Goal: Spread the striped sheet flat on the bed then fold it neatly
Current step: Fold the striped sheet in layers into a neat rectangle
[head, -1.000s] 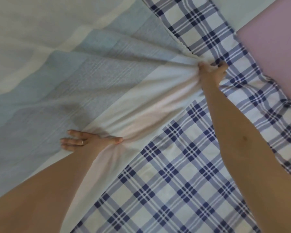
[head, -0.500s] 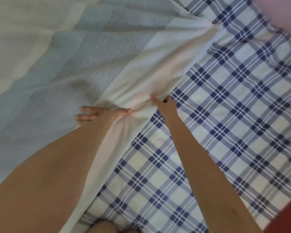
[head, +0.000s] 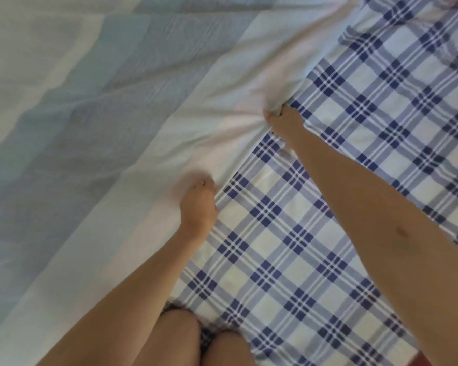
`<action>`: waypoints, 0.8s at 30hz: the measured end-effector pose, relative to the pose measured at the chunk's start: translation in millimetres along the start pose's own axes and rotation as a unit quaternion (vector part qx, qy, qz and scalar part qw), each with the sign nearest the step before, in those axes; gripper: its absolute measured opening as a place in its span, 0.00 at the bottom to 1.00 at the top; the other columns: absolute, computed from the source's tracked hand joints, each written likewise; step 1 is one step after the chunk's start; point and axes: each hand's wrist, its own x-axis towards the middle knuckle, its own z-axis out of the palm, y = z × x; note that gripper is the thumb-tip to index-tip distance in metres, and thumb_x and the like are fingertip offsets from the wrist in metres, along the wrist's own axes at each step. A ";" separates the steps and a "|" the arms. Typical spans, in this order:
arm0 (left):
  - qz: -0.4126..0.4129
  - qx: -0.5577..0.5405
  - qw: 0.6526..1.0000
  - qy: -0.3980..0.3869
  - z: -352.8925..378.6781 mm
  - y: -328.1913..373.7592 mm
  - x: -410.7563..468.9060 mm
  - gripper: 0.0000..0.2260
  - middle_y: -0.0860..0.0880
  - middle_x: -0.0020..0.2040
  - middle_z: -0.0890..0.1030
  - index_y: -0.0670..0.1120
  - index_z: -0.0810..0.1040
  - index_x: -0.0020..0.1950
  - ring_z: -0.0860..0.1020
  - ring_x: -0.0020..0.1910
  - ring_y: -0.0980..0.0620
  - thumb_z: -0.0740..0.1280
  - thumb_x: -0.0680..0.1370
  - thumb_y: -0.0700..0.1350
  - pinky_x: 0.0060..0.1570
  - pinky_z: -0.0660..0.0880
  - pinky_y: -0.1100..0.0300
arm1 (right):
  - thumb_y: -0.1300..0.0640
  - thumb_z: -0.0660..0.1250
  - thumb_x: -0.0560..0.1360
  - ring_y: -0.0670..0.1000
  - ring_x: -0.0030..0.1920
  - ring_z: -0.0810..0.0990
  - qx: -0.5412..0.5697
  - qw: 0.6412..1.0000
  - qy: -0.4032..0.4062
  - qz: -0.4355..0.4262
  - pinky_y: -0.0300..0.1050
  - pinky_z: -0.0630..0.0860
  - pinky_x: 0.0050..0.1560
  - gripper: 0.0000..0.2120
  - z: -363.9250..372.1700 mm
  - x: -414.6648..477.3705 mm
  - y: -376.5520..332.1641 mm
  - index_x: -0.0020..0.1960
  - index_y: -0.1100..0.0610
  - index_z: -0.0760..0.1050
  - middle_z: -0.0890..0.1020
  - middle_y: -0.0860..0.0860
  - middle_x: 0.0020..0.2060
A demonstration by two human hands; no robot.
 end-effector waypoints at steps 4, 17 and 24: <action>-0.012 -0.041 0.999 -0.015 4.1 11.8 1.0 0.09 0.45 0.39 0.74 0.42 0.72 0.42 0.76 0.47 0.42 0.57 0.71 0.30 0.38 0.63 0.58 | 0.52 0.59 0.81 0.47 0.30 0.74 -0.069 0.997 0.033 0.005 0.29 0.71 0.27 0.14 -14.2 -1.4 10.5 0.45 0.62 0.72 0.75 0.51 0.34; 0.073 -0.001 0.984 0.160 -34.2 -46.5 59.3 0.20 0.42 0.63 0.73 0.45 0.75 0.58 0.72 0.61 0.41 0.58 0.71 0.53 0.61 0.61 0.41 | 0.39 0.53 0.78 0.65 0.74 0.59 -0.468 0.739 -0.009 -0.485 0.71 0.45 0.69 0.28 35.9 9.0 -7.5 0.76 0.44 0.56 0.62 0.50 0.75; -0.002 0.040 0.983 0.178 -109.7 -98.2 245.6 0.30 0.42 0.76 0.60 0.51 0.65 0.73 0.57 0.74 0.38 0.52 0.74 0.61 0.64 0.48 0.27 | 0.32 0.40 0.77 0.63 0.76 0.39 -0.421 0.900 0.051 0.102 0.73 0.43 0.69 0.32 -93.9 116.9 -7.0 0.75 0.40 0.31 0.33 0.45 0.75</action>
